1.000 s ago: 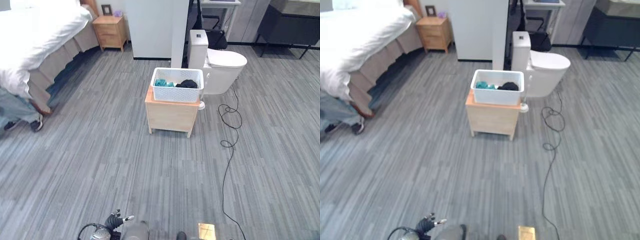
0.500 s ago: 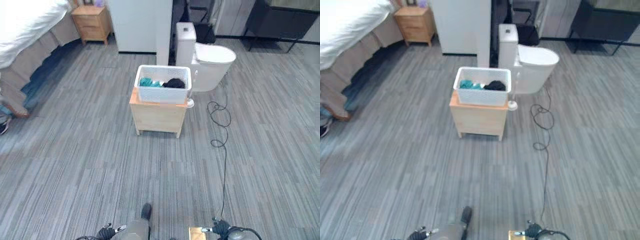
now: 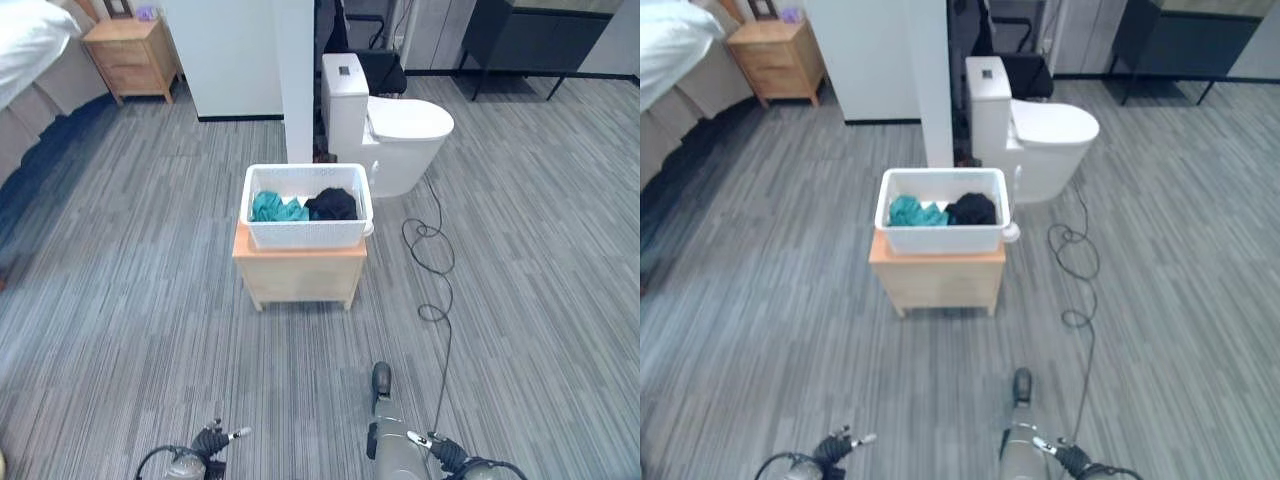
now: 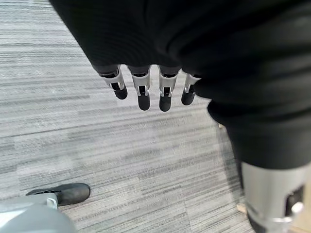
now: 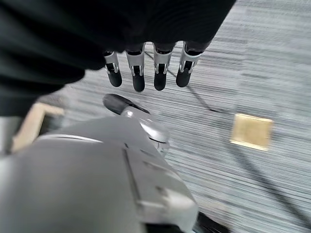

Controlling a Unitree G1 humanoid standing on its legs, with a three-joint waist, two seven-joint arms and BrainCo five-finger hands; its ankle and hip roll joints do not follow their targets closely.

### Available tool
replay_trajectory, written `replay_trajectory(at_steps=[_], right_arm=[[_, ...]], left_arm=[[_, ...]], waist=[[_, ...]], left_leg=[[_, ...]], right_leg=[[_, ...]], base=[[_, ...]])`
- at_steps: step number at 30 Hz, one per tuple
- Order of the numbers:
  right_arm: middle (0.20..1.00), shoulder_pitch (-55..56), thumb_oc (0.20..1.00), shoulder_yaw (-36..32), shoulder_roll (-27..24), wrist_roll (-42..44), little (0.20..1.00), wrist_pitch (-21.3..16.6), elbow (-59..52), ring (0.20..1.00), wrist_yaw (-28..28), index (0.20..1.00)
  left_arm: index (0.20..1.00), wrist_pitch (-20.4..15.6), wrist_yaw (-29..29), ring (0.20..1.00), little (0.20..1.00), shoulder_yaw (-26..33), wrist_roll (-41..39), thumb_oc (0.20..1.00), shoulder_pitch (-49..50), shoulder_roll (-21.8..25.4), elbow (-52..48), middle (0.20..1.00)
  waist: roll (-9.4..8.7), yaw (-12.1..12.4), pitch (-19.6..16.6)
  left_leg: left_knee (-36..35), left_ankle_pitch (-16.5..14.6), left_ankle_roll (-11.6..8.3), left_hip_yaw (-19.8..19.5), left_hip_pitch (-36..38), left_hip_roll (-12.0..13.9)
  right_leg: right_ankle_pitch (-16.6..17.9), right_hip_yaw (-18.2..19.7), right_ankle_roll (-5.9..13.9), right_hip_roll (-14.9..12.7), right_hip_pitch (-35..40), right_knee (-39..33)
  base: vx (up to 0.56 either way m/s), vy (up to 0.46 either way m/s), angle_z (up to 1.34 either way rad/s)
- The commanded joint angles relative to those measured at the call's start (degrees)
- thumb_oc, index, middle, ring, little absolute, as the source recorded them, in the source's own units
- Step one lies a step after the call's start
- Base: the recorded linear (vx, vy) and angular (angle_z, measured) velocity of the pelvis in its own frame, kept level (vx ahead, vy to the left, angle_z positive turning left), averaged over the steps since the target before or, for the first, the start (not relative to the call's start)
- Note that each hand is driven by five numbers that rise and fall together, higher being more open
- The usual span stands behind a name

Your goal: Grab the laundry basket,head to the washer,open it,put in the laundry and shut it.

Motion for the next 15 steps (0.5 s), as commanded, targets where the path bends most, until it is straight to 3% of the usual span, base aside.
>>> replay_trajectory(at_steps=[1, 2, 3, 4, 5, 6, 8, 10, 12, 13, 14, 15], right_arm=[[1.000, 0.31, 1.000, 1.34, -2.04, -0.01, 1.000, 0.01, -2.14, 1.000, 0.43, 1.000], [1.000, 0.34, 1.000, 1.35, -2.09, 0.00, 1.000, 0.02, -2.16, 1.000, 0.43, 1.000], [1.000, 0.90, 1.000, 1.10, -2.22, 1.56, 1.000, -0.35, -2.73, 1.000, 0.02, 1.000], [1.000, 1.16, 1.000, 0.66, -2.50, 2.49, 1.000, -0.50, -3.91, 1.000, -0.27, 1.000], [1.000, 1.16, 1.000, 0.66, -2.45, 2.49, 1.000, -0.50, -3.91, 1.000, -0.27, 1.000], [1.000, 1.43, 1.000, 0.71, -3.20, 3.88, 1.000, -0.92, -7.08, 1.000, -1.17, 1.000], [1.000, 2.30, 1.000, -0.74, -4.80, 4.46, 1.000, -1.21, -12.26, 1.000, -3.03, 1.000], [1.000, 2.27, 1.000, -1.25, -6.10, 5.29, 1.000, -1.88, -15.95, 1.000, -3.72, 1.000], [1.000, 1.90, 1.000, -1.13, -7.20, 4.67, 1.000, -2.14, -17.17, 1.000, -3.47, 1.000], [1.000, 0.97, 1.000, -0.78, -7.74, 4.34, 1.000, -2.19, -16.83, 1.000, -3.49, 1.000], [1.000, 0.96, 1.000, -0.80, -7.73, 4.33, 1.000, -2.20, -16.81, 1.000, -3.49, 1.000], [1.000, -0.88, 1.000, 0.18, -7.69, 3.91, 1.000, -2.12, -15.26, 1.000, -4.03, 1.000]], left_arm=[[1.000, -1.82, 0.31, 1.000, 1.000, 0.23, 2.76, 1.000, -1.16, 2.52, 0.30, 1.000], [1.000, -1.82, 0.31, 1.000, 1.000, 0.23, 2.77, 1.000, -1.14, 2.48, 0.31, 1.000], [1.000, -1.56, 0.98, 1.000, 1.000, 0.77, 1.57, 1.000, -1.59, 2.26, 0.61, 1.000], [1.000, -1.38, 1.04, 1.000, 1.000, 1.37, 0.42, 1.000, -1.64, 2.22, 0.02, 1.000], [1.000, -1.38, 1.04, 1.000, 1.000, 1.38, 0.41, 1.000, -1.64, 2.27, 0.02, 1.000], [1.000, -1.16, 2.08, 1.000, 1.000, 1.69, -0.67, 1.000, -2.13, 2.21, -1.48, 1.000], [1.000, -1.39, 3.20, 1.000, 1.000, 0.26, 0.33, 1.000, -2.70, 2.22, -4.54, 1.000], [1.000, -1.56, 4.18, 1.000, 1.000, -1.80, 2.24, 1.000, -3.23, 1.80, -7.06, 1.000], [1.000, -1.50, 4.22, 1.000, 1.000, -4.98, 5.95, 1.000, -3.64, 1.55, -9.41, 1.000], [1.000, -1.23, 4.07, 1.000, 1.000, -7.55, 9.01, 1.000, -4.17, 1.51, -10.27, 1.000], [1.000, -1.21, 4.08, 1.000, 1.000, -7.56, 9.02, 1.000, -4.19, 1.51, -10.27, 1.000], [1.000, -0.55, 3.13, 1.000, 1.000, -10.55, 10.99, 1.000, -5.46, 1.44, -12.31, 1.000]], waist=[[-3.75, -0.75, -1.58], [-3.50, -0.76, -1.62], [-2.97, -0.94, -1.81], [-3.70, -0.70, -1.58], [-3.94, -0.91, -1.79], [-5.39, -0.14, -0.47], [-6.34, 0.96, 0.88], [-6.56, 1.95, 1.63], [-6.41, 2.84, 1.52], [-5.71, 3.51, 1.49], [-5.86, 3.48, 1.47], [-4.32, 5.07, 1.46]], left_leg=[[6.77, 1.58, -1.32, -2.21, -1.19, 3.25], [6.79, 1.44, -1.39, -2.18, -1.16, 3.51], [19.90, 10.59, -2.88, -2.16, -6.47, 6.21], [30.02, 15.06, -2.91, -1.28, -11.86, 6.42], [29.99, 15.27, -2.88, -1.48, -12.19, 6.14], [42.59, 19.50, -1.59, -0.06, -19.63, 6.77], [44.27, 18.66, -1.01, 3.01, -24.57, 8.78], [39.33, 15.13, -0.63, 4.37, -28.12, 6.62], [27.43, 13.06, -0.47, 4.16, -28.50, 3.71], [19.74, 13.76, -1.01, 3.21, -29.29, 2.64], [19.17, 14.17, -0.99, 3.25, -29.10, 2.48], [7.99, 19.69, -2.15, 0.19, -30.31, 1.56]], right_leg=[[7.93, 3.58, 2.53, -0.49, 6.51, -2.96], [7.78, 3.47, 2.47, -0.26, 6.49, -2.82], [5.94, 4.75, -0.15, 3.34, 8.18, -0.06], [5.13, 4.39, -1.70, 3.77, 9.90, -0.09], [5.19, 4.31, -1.66, 3.45, 9.69, -0.11], [3.10, 4.00, -4.73, 5.17, 13.43, -1.15], [0.96, 4.75, -6.05, 6.53, 16.90, -2.23], [-0.70, 5.69, -6.13, 7.23, 18.81, -2.45], [-2.19, 6.81, -5.39, 7.87, 20.45, -2.79], [-3.05, 7.24, -4.98, 8.67, 21.96, -3.53], [-2.99, 7.22, -4.97, 8.50, 21.92, -3.57], [-4.25, 7.70, -5.14, 10.37, 24.59, -4.55]], base=[[0.41, -0.277, 0.44], [0.49, -0.414, 0.32], [0.37, -0.400, 0.04], [0.36, -0.398, -0.13], [0.28, -0.437, -0.05], [0.29, -0.426, -0.10], [0.33, -0.374, -0.14], [0.30, -0.099, -0.30], [0.34, 0.018, -0.99], [0.23, 0.036, -0.80], [0.30, 0.076, -0.53], [0.19, 0.043, -0.25]])
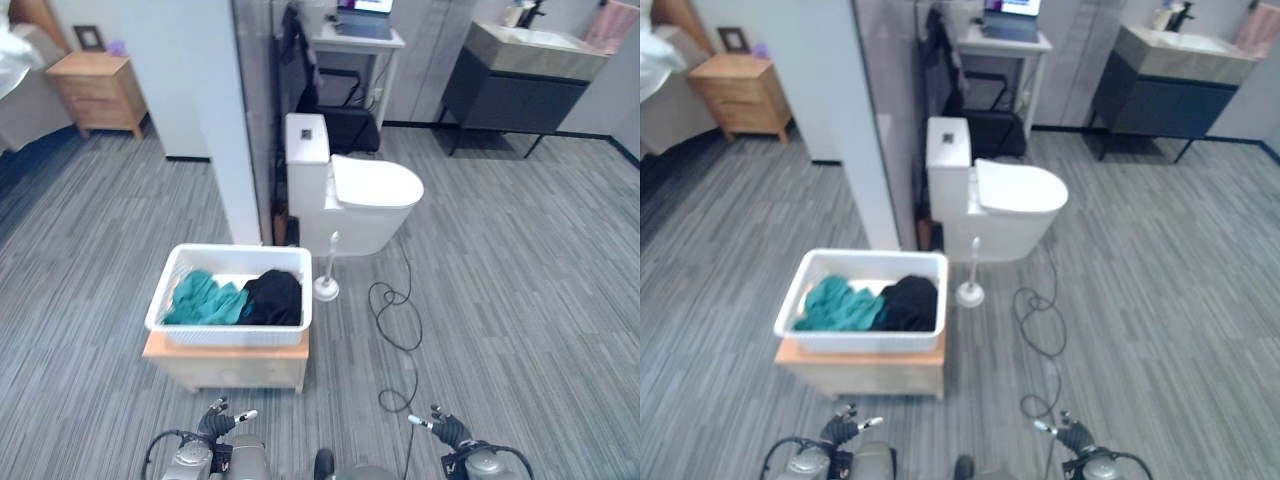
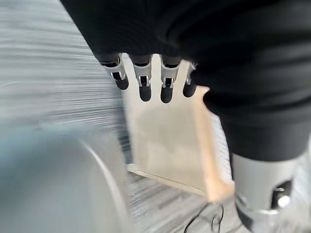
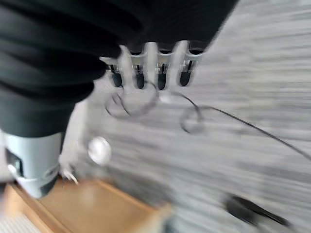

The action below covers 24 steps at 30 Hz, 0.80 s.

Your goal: Grab the laundry basket,head to the washer,open it,put in the laundry and shut it.

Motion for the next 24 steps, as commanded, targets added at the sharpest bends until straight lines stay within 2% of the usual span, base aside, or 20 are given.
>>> replay_trajectory(at_steps=[1, 3, 5, 8, 14, 20, 24], right_arm=[[1.000, -1.34, 1.000, 0.42, -1.94, 0.10, 1.000, -1.05, 0.92, 1.000, -1.24, 1.000], [1.000, -3.51, 1.000, 2.81, -0.74, -1.51, 1.000, -0.45, 3.12, 1.000, -0.50, 1.000], [1.000, -4.06, 1.000, 4.75, 0.21, -3.95, 1.000, -0.05, 4.49, 1.000, 0.11, 1.000], [1.000, -4.26, 1.000, 7.55, 1.65, -7.14, 1.000, 0.98, 6.78, 1.000, 2.30, 1.000], [1.000, -3.24, 1.000, 7.97, 3.18, -7.67, 1.000, 1.30, 9.70, 1.000, 3.70, 1.000], [1.000, -1.91, 1.000, 7.48, 3.38, -8.60, 1.000, 1.25, 12.38, 1.000, 3.98, 1.000], [1.000, -2.21, 1.000, 6.90, 2.72, -9.87, 1.000, 1.54, 16.52, 1.000, 4.36, 1.000]], left_arm=[[1.000, -0.30, -0.71, 1.000, 1.000, -3.79, 6.47, 1.000, -3.00, -0.70, -1.16, 1.000], [1.000, 0.93, -1.19, 1.000, 1.000, -7.84, 11.11, 1.000, -5.04, -2.99, 3.68, 1.000], [1.000, 1.25, -1.97, 1.000, 1.000, -10.00, 12.98, 1.000, -6.33, -4.77, 7.53, 1.000], [1.000, 2.05, -5.32, 1.000, 1.000, -14.14, 17.79, 1.000, -7.40, -7.15, 13.10, 1.000], [1.000, 2.13, -4.85, 1.000, 1.000, -13.08, 18.03, 1.000, -8.24, -6.57, 13.86, 1.000], [1.000, 1.84, -4.73, 1.000, 1.000, -12.47, 17.99, 1.000, -8.09, -5.70, 13.50, 1.000], [1.000, 1.90, -6.45, 1.000, 1.000, -14.62, 18.87, 1.000, -8.55, -4.86, 10.44, 1.000]], waist=[[1.66, 2.93, 1.73], [2.35, 3.25, 1.20], [2.56, 2.58, 0.28], [2.03, 1.20, -1.28], [1.47, 0.65, -2.20], [1.16, 0.55, -2.70], [1.70, 0.92, -2.69]], left_leg=[[-15.34, 4.38, -1.43, -4.34, 8.91, -0.69], [-19.85, 5.77, -1.68, -5.83, 9.36, -0.78], [-19.91, 6.13, -1.43, -5.74, 10.94, -0.55], [-20.14, 4.65, -0.76, -2.61, 14.27, -0.15], [-21.45, 3.26, 0.01, 0.43, 16.93, 0.25], [-21.97, 2.64, 0.24, 0.43, 18.07, 0.17], [-21.78, 2.17, 0.34, 0.01, 18.44, -0.06]], right_leg=[[1.55, 2.80, 6.61, -2.97, -4.33, 0.86], [-0.31, 3.91, 6.54, -1.46, -2.28, 0.66], [-0.92, 4.38, 6.58, -1.71, -1.51, 0.86], [-1.53, 7.38, 6.92, -2.47, -1.07, 1.72], [-1.25, 9.27, 7.70, -3.34, -1.46, 1.53], [-1.41, 8.72, 7.88, -3.74, -1.17, 1.28], [-1.73, 7.77, 7.98, -3.87, -0.70, 1.19]], base=[[0.28, 0.058, -0.18], [0.27, 0.058, -0.50], [0.25, 0.075, -0.50], [0.23, 0.090, -0.13], [0.09, 0.039, -0.26], [0.04, 0.009, -0.23], [0.03, 0.012, 0.07]])
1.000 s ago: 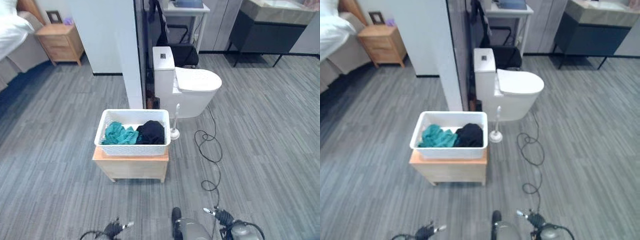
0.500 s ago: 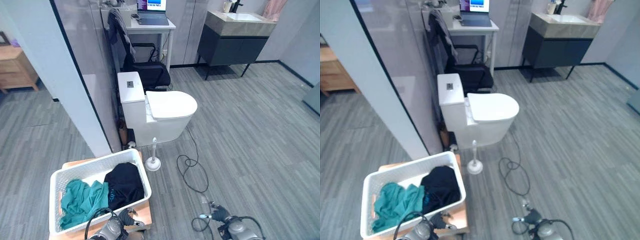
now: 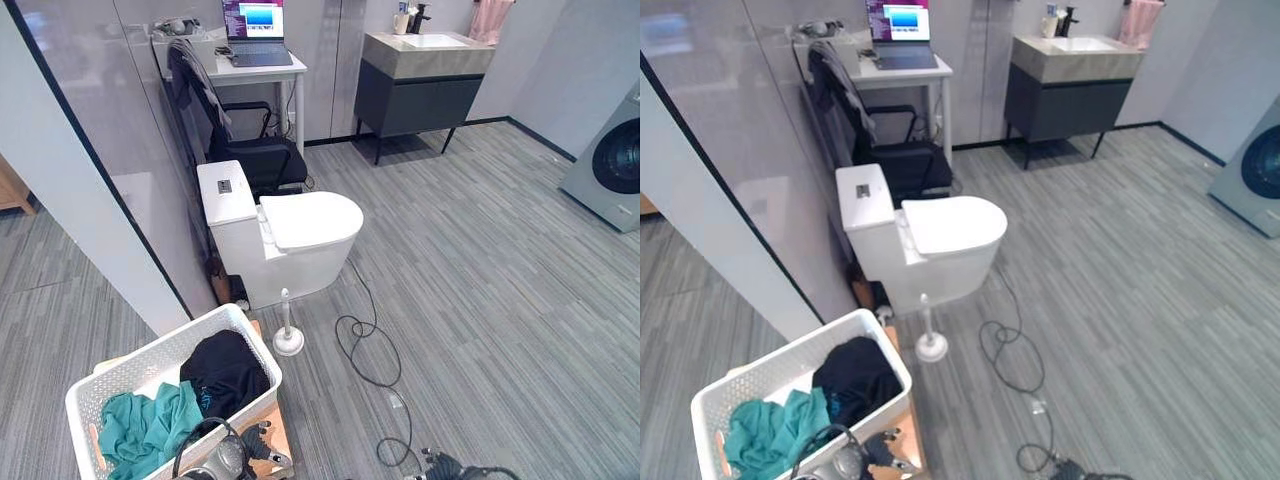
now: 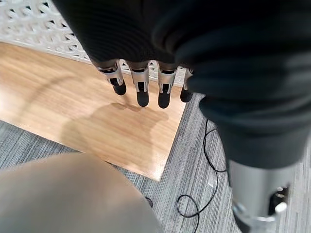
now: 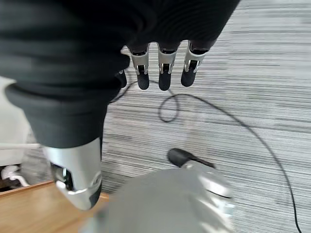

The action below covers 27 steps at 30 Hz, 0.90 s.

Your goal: Grab the laundry basket,head to the washer,open it,put in the laundry and shut it.

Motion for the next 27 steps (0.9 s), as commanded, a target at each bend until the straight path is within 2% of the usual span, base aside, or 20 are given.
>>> replay_trajectory(at_steps=[1, 2, 3, 4, 5, 6, 7, 11, 14, 16, 18, 20, 22, 23, 24, 26, 27], right_arm=[[1.000, -2.61, 1.000, -0.83, -2.85, -2.17, 1.000, -0.47, 0.55, 1.000, 0.40, 1.000], [1.000, -2.58, 1.000, -0.84, -2.82, -2.18, 1.000, -0.47, 0.54, 1.000, 0.41, 1.000], [1.000, -2.23, 1.000, -2.75, -4.33, -1.74, 1.000, -0.61, -0.48, 1.000, 0.49, 1.000], [1.000, -1.84, 1.000, -3.98, -5.26, -1.32, 1.000, -0.71, -1.56, 1.000, 0.65, 1.000], [1.000, -1.56, 1.000, -5.44, -6.43, -0.88, 1.000, -0.77, -3.75, 1.000, 0.91, 1.000], [1.000, -1.47, 1.000, -5.37, -6.36, -0.89, 1.000, -0.72, -3.84, 1.000, 0.92, 1.000], [1.000, -0.68, 1.000, -7.66, -8.52, 0.04, 1.000, -0.76, -8.32, 1.000, 1.58, 1.000], [1.000, 2.97, 1.000, -12.51, -13.48, 3.90, 1.000, -0.92, -22.85, 1.000, 3.83, 1.000], [1.000, 4.85, 1.000, -13.44, -15.59, 7.85, 1.000, -1.76, -29.01, 1.000, 4.78, 1.000], [1.000, 5.47, 1.000, -12.89, -16.08, 9.68, 1.000, -1.78, -32.02, 1.000, 4.96, 1.000], [1.000, 5.73, 1.000, -12.88, -16.12, 10.02, 1.000, -0.93, -35.66, 1.000, 5.69, 1.000], [1.000, 6.04, 1.000, -13.99, -16.01, 8.72, 1.000, 0.52, -38.80, 1.000, 6.12, 1.000], [1.000, 5.11, 1.000, -14.33, -14.98, 6.20, 1.000, 2.32, -40.47, 1.000, 6.22, 1.000], [1.000, 4.62, 1.000, -14.17, -14.27, 4.77, 1.000, 2.97, -41.18, 1.000, 6.06, 1.000], [1.000, 4.04, 1.000, -14.34, -13.53, 3.32, 1.000, 3.64, -41.93, 1.000, 5.90, 1.000], [1.000, 2.59, 1.000, -13.51, -12.39, 1.51, 1.000, 4.35, -42.57, 1.000, 5.56, 1.000], [1.000, 1.00, 1.000, -11.83, -11.11, 1.72, 1.000, 4.39, -42.37, 1.000, 5.64, 1.000]], left_arm=[[1.000, -0.81, -2.81, 1.000, 1.000, -1.77, 1.85, 1.000, -2.06, 0.76, -4.77, 1.000], [1.000, -0.65, -2.93, 1.000, 1.000, -1.80, 1.80, 1.000, -1.97, 0.92, -5.04, 1.000], [1.000, -0.26, -7.95, 1.000, 1.000, -1.15, -3.65, 1.000, 0.17, 6.08, -22.07, 1.000], [1.000, 0.49, -10.19, 1.000, 1.000, 0.23, -7.20, 1.000, 2.42, 10.01, -31.81, 1.000], [1.000, 1.43, -12.05, 1.000, 1.000, 2.24, -11.59, 1.000, 5.07, 14.44, -40.58, 1.000], [1.000, 1.75, -12.17, 1.000, 1.000, 2.36, -11.69, 1.000, 5.34, 14.75, -41.08, 1.000], [1.000, 3.32, -14.72, 1.000, 1.000, 7.27, -18.02, 1.000, 10.77, 23.26, -54.97, 1.000], [1.000, 4.88, -17.50, 1.000, 1.000, 22.04, -32.15, 1.000, 23.41, 41.06, -78.12, 1.000], [1.000, 4.58, -17.41, 1.000, 1.000, 31.89, -40.52, 1.000, 31.06, 49.31, -86.89, 1.000], [1.000, 4.38, -14.85, 1.000, 1.000, 34.08, -41.12, 1.000, 30.87, 49.86, -86.42, 1.000], [1.000, 4.90, -11.76, 1.000, 1.000, 35.55, -35.01, 1.000, 28.75, 47.20, -83.36, 1.000], [1.000, 6.23, -9.18, 1.000, 1.000, 37.20, -25.59, 1.000, 27.02, 41.36, -78.28, 1.000], [1.000, 8.84, -6.04, 1.000, 1.000, 37.60, -12.76, 1.000, 22.58, 33.27, -69.14, 1.000], [1.000, 9.93, -4.28, 1.000, 1.000, 37.12, -9.37, 1.000, 20.32, 30.62, -64.76, 1.000], [1.000, 10.74, -2.60, 1.000, 1.000, 36.58, -7.35, 1.000, 18.10, 27.71, -60.08, 1.000], [1.000, 11.18, -0.18, 1.000, 1.000, 34.14, -9.19, 1.000, 12.93, 23.17, -50.25, 1.000], [1.000, 11.92, 2.52, 1.000, 1.000, 31.74, -9.05, 1.000, 9.12, 20.50, -39.45, 1.000]], waist=[[-1.14, 0.87, 0.30], [-1.16, 0.85, 0.29], [-0.31, 1.37, 0.33], [0.10, 1.63, 0.28], [0.46, 1.85, 0.24], [0.36, 1.74, 0.20], [0.85, 2.24, -0.04], [1.39, 3.83, -0.48], [1.23, 5.13, -0.74], [0.82, 5.54, -0.80], [0.33, 6.05, -0.88], [-0.16, 6.32, -1.00], [-0.68, 6.44, -1.27], [-0.88, 6.24, -1.46], [-0.93, 6.13, -1.58], [-0.70, 5.86, -1.40], [-0.74, 5.01, -1.71]], left_leg=[[5.67, -5.09, 0.81, -3.84, 0.46, -0.02], [5.68, -5.11, 0.81, -3.87, 0.46, -0.02], [5.85, -4.77, 0.79, -4.25, 0.02, -0.04], [5.76, -4.82, 0.85, -4.55, -0.01, -0.09], [5.67, -4.80, 0.85, -4.79, 0.01, -0.14], [5.67, -4.81, 0.85, -4.84, 0.04, -0.15], [5.44, -4.71, 0.86, -5.26, 0.15, -0.20], [5.10, -4.22, 0.64, -6.08, 0.26, -0.25], [4.75, -4.11, 0.37, -6.84, 0.95, -0.54], [4.22, -4.26, 0.22, -7.47, 1.75, -0.68], [4.08, -4.01, 0.09, -7.87, 1.82, -0.68], [3.69, -4.08, 0.02, -8.24, 2.11, -0.72], [3.27, -4.30, 0.01, -8.10, 2.50, -0.62], [3.15, -4.43, 0.04, -8.01, 2.71, -0.56], [2.92, -4.56, 0.09, -7.83, 2.86, -0.53], [2.76, -4.14, 0.17, -7.47, 3.03, -0.35], [2.33, -4.60, 0.17, -7.13, 3.70, -0.29]], right_leg=[[0.21, -1.40, 3.45, -2.03, 1.76, -0.31], [0.20, -1.44, 3.45, -2.02, 1.78, -0.30], [0.19, -2.21, 3.61, -1.98, 1.45, -0.24], [0.00, -2.75, 3.67, -2.07, 1.47, -0.33], [-0.12, -3.29, 3.76, -2.15, 1.62, -0.47], [-0.14, -3.35, 3.75, -2.16, 1.69, -0.49], [-0.24, -4.12, 3.86, -2.33, 1.96, -0.70], [-0.06, -5.36, 4.05, -2.61, 2.66, -1.01], [-0.10, -6.42, 4.11, -3.01, 3.97, -1.66], [-0.54, -6.91, 3.96, -3.14, 4.94, -2.00], [-0.68, -7.33, 3.70, -2.98, 5.21, -2.21], [-0.93, -7.72, 3.52, -2.92, 5.76, -2.53], [-1.11, -7.84, 3.34, -2.84, 6.24, -2.86], [-1.12, -7.75, 3.27, -2.82, 6.29, -2.88], [-1.12, -7.64, 3.23, -2.76, 6.33, -3.00], [-0.70, -7.29, 3.23, -2.76, 6.22, -3.08], [-1.14, -7.01, 3.19, -2.79, 6.42, -3.19]], base=[[0.03, 0.013, 0.08], [0.00, 0.021, 0.10], [0.00, 0.026, 0.14], [0.00, 0.037, 0.17], [0.02, 0.025, 0.16], [0.02, 0.025, 0.26], [0.02, 0.023, 0.33], [0.03, 0.011, 0.18], [0.04, -0.012, 0.26], [0.06, -0.028, 0.39], [0.03, -0.029, 0.34], [0.04, -0.028, 0.08], [0.05, -0.018, 0.10], [0.04, -0.006, 0.11], [0.01, 0.007, 0.07], [0.03, 0.014, -0.03], [0.03, 0.024, -0.09]])
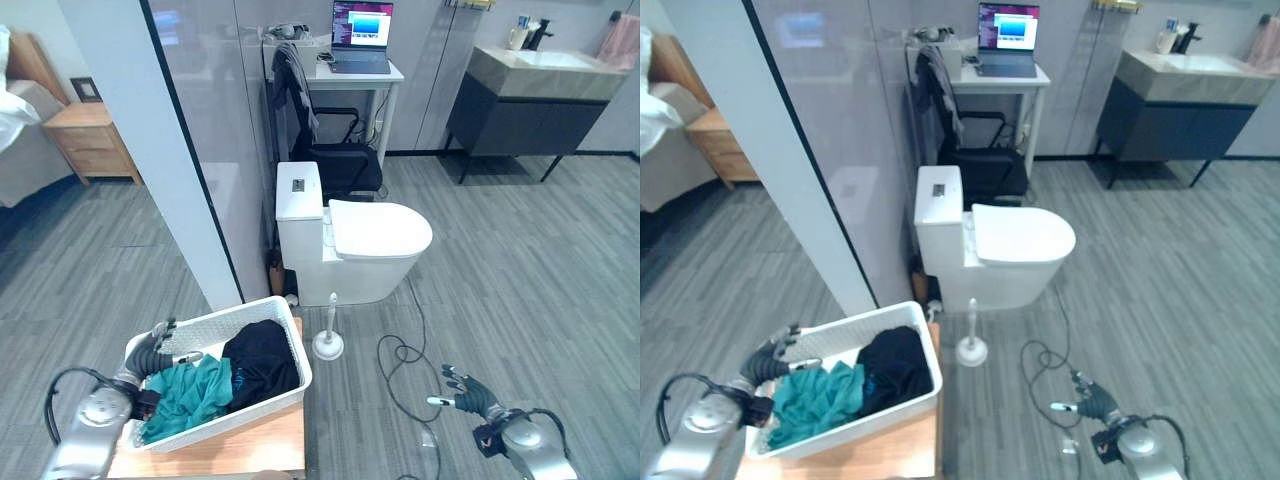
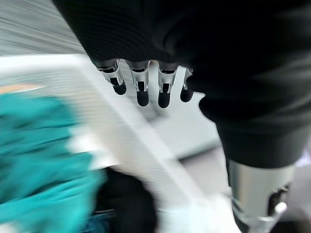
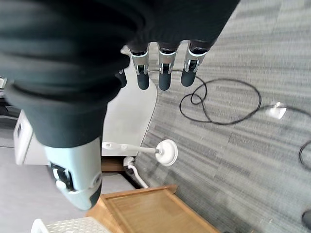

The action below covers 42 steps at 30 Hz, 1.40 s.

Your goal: Grab the laundry basket,head to the washer,open it,put in the laundry and shut it.

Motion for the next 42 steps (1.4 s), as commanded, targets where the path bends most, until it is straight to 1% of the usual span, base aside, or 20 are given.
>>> replay_trajectory(at_steps=[1, 2, 5, 10, 14, 16, 18, 22, 23, 24, 25, 28, 29, 31, 34, 36, 37, 39, 41, 42], right_arm=[[1.000, -2.87, 1.000, 1.41, -0.48, -1.00, 1.000, -0.27, -3.06, 1.000, -0.56, 1.000], [1.000, -3.44, 1.000, 2.05, -0.02, -0.59, 1.000, -0.37, -3.04, 1.000, -0.79, 1.000], [1.000, -3.77, 1.000, 3.56, 0.57, 0.14, 1.000, -0.27, -3.79, 1.000, -0.99, 1.000], [1.000, -2.56, 1.000, 4.10, 0.53, 1.28, 1.000, -0.22, -4.44, 1.000, -0.58, 1.000], [1.000, -1.51, 1.000, 4.01, -0.05, 1.45, 1.000, -0.33, -3.85, 1.000, 0.11, 1.000], [1.000, -1.91, 1.000, 4.51, -0.18, 2.20, 1.000, -1.16, -2.74, 1.000, 0.03, 1.000], [1.000, -2.17, 1.000, 5.62, -0.37, 2.42, 1.000, -1.83, -1.88, 1.000, 0.03, 1.000], [1.000, -2.74, 1.000, 7.08, -0.86, 2.80, 1.000, -2.95, -1.23, 1.000, -0.25, 1.000], [1.000, -3.12, 1.000, 7.52, -0.81, 2.86, 1.000, -3.36, -0.97, 1.000, -0.27, 1.000], [1.000, -3.16, 1.000, 7.53, -0.78, 2.86, 1.000, -3.37, -0.94, 1.000, -0.27, 1.000], [1.000, -3.27, 1.000, 7.78, -0.66, 2.94, 1.000, -3.64, -0.90, 1.000, -0.45, 1.000], [1.000, -3.72, 1.000, 8.36, -0.23, 2.99, 1.000, -4.14, 0.44, 1.000, -1.11, 1.000], [1.000, -3.49, 1.000, 8.27, -0.02, 2.64, 1.000, -4.02, 0.88, 1.000, -1.22, 1.000], [1.000, -3.02, 1.000, 7.45, 0.49, 2.34, 1.000, -3.73, 2.00, 1.000, -1.52, 1.000], [1.000, -1.92, 1.000, 5.46, 0.94, 1.45, 1.000, -3.20, 3.19, 1.000, -1.66, 1.000], [1.000, -1.33, 1.000, 4.12, 1.02, 0.56, 1.000, -2.69, 4.27, 1.000, -1.37, 1.000], [1.000, -1.26, 1.000, 4.24, 1.01, 0.54, 1.000, -2.69, 4.26, 1.000, -1.36, 1.000], [1.000, -0.35, 1.000, 3.13, 1.27, 0.18, 1.000, -1.99, 5.77, 1.000, -0.75, 1.000], [1.000, -0.04, 1.000, 3.36, 1.65, 0.07, 1.000, -1.50, 6.60, 1.000, -0.20, 1.000], [1.000, 0.11, 1.000, 3.84, 1.98, -0.26, 1.000, -1.06, 6.83, 1.000, 0.31, 1.000]], left_arm=[[1.000, -1.41, 5.86, 1.000, 1.000, -1.89, 2.18, 1.000, -5.30, -0.11, 6.48, 1.000], [1.000, -1.50, 6.94, 1.000, 1.000, -3.33, 2.24, 1.000, -7.08, -1.14, 10.42, 1.000], [1.000, -1.66, 9.46, 1.000, 1.000, -4.62, 0.35, 1.000, -10.08, -3.86, 21.18, 1.000], [1.000, -2.32, 12.28, 1.000, 1.000, -3.35, -1.24, 1.000, -11.40, -3.82, 26.14, 1.000], [1.000, -3.22, 12.25, 1.000, 1.000, -2.56, -2.08, 1.000, -12.82, -2.19, 34.04, 1.000], [1.000, -4.38, 11.50, 1.000, 1.000, -3.70, -2.09, 1.000, -15.28, -2.40, 43.59, 1.000], [1.000, -4.87, 11.42, 1.000, 1.000, -4.05, -2.26, 1.000, -17.78, -1.54, 49.53, 1.000], [1.000, -5.22, 11.53, 1.000, 1.000, -3.55, -2.38, 1.000, -21.88, 1.39, 52.89, 1.000], [1.000, -5.51, 11.66, 1.000, 1.000, -3.19, -2.36, 1.000, -23.23, 2.92, 53.67, 1.000], [1.000, -5.52, 11.65, 1.000, 1.000, -3.20, -2.36, 1.000, -23.28, 2.95, 53.70, 1.000], [1.000, -5.60, 12.48, 1.000, 1.000, -3.07, -2.59, 1.000, -24.61, 4.12, 53.27, 1.000], [1.000, -6.03, 13.22, 1.000, 1.000, -3.49, -2.98, 1.000, -25.78, 4.54, 50.09, 1.000], [1.000, -6.15, 13.18, 1.000, 1.000, -3.53, -4.04, 1.000, -25.05, 4.33, 47.02, 1.000], [1.000, -6.64, 12.47, 1.000, 1.000, -3.74, -7.03, 1.000, -21.29, 4.16, 32.07, 1.000], [1.000, -6.13, 9.27, 1.000, 1.000, -2.16, -8.42, 1.000, -9.01, 4.07, 7.46, 1.000], [1.000, -6.31, 6.23, 1.000, 1.000, -0.73, -8.94, 1.000, -1.67, 4.40, -3.49, 1.000], [1.000, -6.10, 6.17, 1.000, 1.000, -0.49, -8.91, 1.000, -1.23, 4.39, -3.90, 1.000], [1.000, -6.17, 4.43, 1.000, 1.000, 3.25, -9.89, 1.000, 5.94, 5.21, -14.05, 1.000], [1.000, -5.86, 5.13, 1.000, 1.000, 6.80, -8.80, 1.000, 7.52, 5.83, -17.45, 1.000], [1.000, -5.26, 7.43, 1.000, 1.000, 9.06, -6.23, 1.000, 5.53, 6.87, -16.33, 1.000]], waist=[[-0.65, -0.57, -1.12], [-0.64, -0.90, -1.07], [-0.66, -1.77, -0.60], [-1.00, -2.18, 0.05], [-1.66, -2.32, 0.73], [-2.05, -2.48, 1.07], [-2.54, -2.63, 1.25], [-3.67, -2.77, 2.21], [-4.27, -2.55, 2.83], [-4.30, -2.54, 2.84], [-4.70, -2.40, 3.34], [-5.41, -1.67, 4.60], [-5.41, -1.28, 4.96], [-5.14, -0.35, 5.39], [-4.04, 0.79, 5.22], [-3.05, 1.50, 4.80], [-3.06, 1.42, 4.69], [-2.02, 2.05, 4.00], [-1.79, 2.32, 3.47], [-1.93, 2.40, 3.09]], left_leg=[[2.51, -6.12, 0.06, 0.22, 3.67, 1.08], [2.53, -6.09, 0.08, 0.35, 3.56, 1.15], [2.60, -6.19, 0.10, 0.69, 3.44, 1.37], [2.84, -6.78, 0.14, 0.89, 3.42, 1.59], [3.36, -6.90, 0.06, 1.19, 2.46, 2.00], [3.46, -6.91, 0.04, 1.26, 2.20, 2.15], [3.41, -6.94, -0.02, 1.39, 2.11, 2.36], [3.43, -6.91, -0.14, 1.61, 1.60, 2.74], [3.50, -6.86, -0.20, 1.74, 1.14, 2.96], [3.52, -6.86, -0.20, 1.75, 1.12, 2.96], [3.65, -6.89, -0.19, 1.72, 0.84, 3.04], [4.03, -6.89, -0.08, 1.63, 0.06, 2.99], [4.20, -6.95, 0.00, 1.61, -0.16, 2.87], [4.40, -7.12, 0.22, 1.53, -0.40, 2.53], [4.52, -7.36, 0.65, 1.43, -0.32, 1.85], [4.26, -7.53, 0.95, 1.31, -0.04, 1.34], [4.24, -7.55, 0.96, 1.34, 0.01, 1.34], [3.94, -7.83, 1.19, 1.11, 0.47, 0.84], [3.69, -7.96, 1.26, 0.81, 0.70, 0.46], [3.44, -8.02, 1.22, 0.60, 0.80, 0.27]], right_leg=[[-0.87, 1.55, 3.36, -2.72, 0.12, 2.49], [-0.90, 1.66, 3.35, -2.73, -0.09, 2.58], [-0.93, 2.18, 3.36, -2.65, -0.64, 2.94], [-1.38, 2.44, 3.45, -2.65, -1.21, 3.45], [-1.30, 2.42, 3.67, -2.53, -2.22, 3.77], [-1.26, 2.37, 3.71, -2.49, -2.48, 3.77], [-1.24, 2.43, 3.81, -2.46, -2.63, 3.70], [-1.01, 2.54, 3.89, -2.26, -3.52, 3.77], [-0.85, 2.56, 3.97, -2.21, -4.06, 3.83], [-0.85, 2.57, 3.97, -2.21, -4.09, 3.84], [-0.72, 2.54, 4.02, -2.23, -4.38, 3.93], [-0.34, 2.30, 4.26, -2.35, -4.95, 4.02], [-0.24, 2.22, 4.34, -2.41, -4.96, 4.00], [-0.01, 2.13, 4.46, -2.65, -4.89, 3.81], [0.12, 1.85, 4.56, -3.09, -4.33, 3.46], [0.13, 1.74, 4.57, -3.41, -3.83, 3.14], [0.14, 1.77, 4.58, -3.42, -3.79, 3.11], [0.15, 1.42, 4.65, -3.89, -3.20, 2.64], [0.13, 1.19, 4.69, -4.21, -2.81, 2.30], [0.02, 1.01, 4.73, -4.41, -2.62, 2.12]], base=[[0.02, 0.026, -0.11], [-0.03, 0.018, -0.14], [-0.01, 0.026, -0.26], [0.00, 0.021, -0.15], [-0.01, 0.026, -0.04], [-0.01, 0.017, 0.00], [0.00, 0.000, 0.00], [-0.02, 0.002, 0.00], [-0.05, -0.003, -0.01], [-0.05, -0.006, -0.06], [-0.05, -0.010, -0.06], [-0.06, -0.011, -0.03], [-0.04, 0.007, -0.07], [-0.01, 0.017, 0.03], [0.02, 0.059, 0.04], [0.04, 0.067, 0.07], [0.03, 0.057, 0.02], [0.04, 0.079, -0.03], [0.05, 0.064, 0.13], [0.05, 0.040, 0.23]])
